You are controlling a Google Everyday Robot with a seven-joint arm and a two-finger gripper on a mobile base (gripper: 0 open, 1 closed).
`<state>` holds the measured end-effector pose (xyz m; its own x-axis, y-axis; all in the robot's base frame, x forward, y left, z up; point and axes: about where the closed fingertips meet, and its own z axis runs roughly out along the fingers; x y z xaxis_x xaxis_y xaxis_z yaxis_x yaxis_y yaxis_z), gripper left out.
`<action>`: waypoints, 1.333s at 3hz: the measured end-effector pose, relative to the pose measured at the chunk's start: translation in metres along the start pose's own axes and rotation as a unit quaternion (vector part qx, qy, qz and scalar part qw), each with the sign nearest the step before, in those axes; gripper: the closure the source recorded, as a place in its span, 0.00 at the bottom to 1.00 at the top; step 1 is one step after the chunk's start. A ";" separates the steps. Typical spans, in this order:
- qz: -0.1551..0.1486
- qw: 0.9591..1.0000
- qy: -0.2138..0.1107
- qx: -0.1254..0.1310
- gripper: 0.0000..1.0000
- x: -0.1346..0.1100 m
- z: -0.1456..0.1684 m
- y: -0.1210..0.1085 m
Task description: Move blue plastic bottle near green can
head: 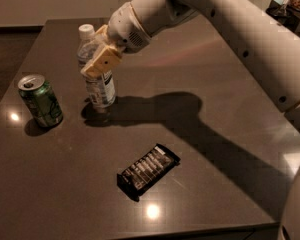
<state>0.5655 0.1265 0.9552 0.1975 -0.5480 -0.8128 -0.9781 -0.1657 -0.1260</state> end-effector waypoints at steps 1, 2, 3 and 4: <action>-0.018 1.000 -0.016 -0.019 1.00 -0.008 0.013 0.010; -0.032 0.999 -0.028 -0.033 1.00 -0.016 0.022 0.019; -0.041 0.997 -0.031 -0.050 0.74 -0.020 0.033 0.026; -0.041 0.997 -0.030 -0.057 0.51 -0.018 0.039 0.028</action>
Offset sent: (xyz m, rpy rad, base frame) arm -0.0382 0.0357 -0.0008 0.0694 -0.0141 0.1570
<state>0.5320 0.1633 0.9442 0.2683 -0.4802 -0.8351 -0.9444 -0.3022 -0.1296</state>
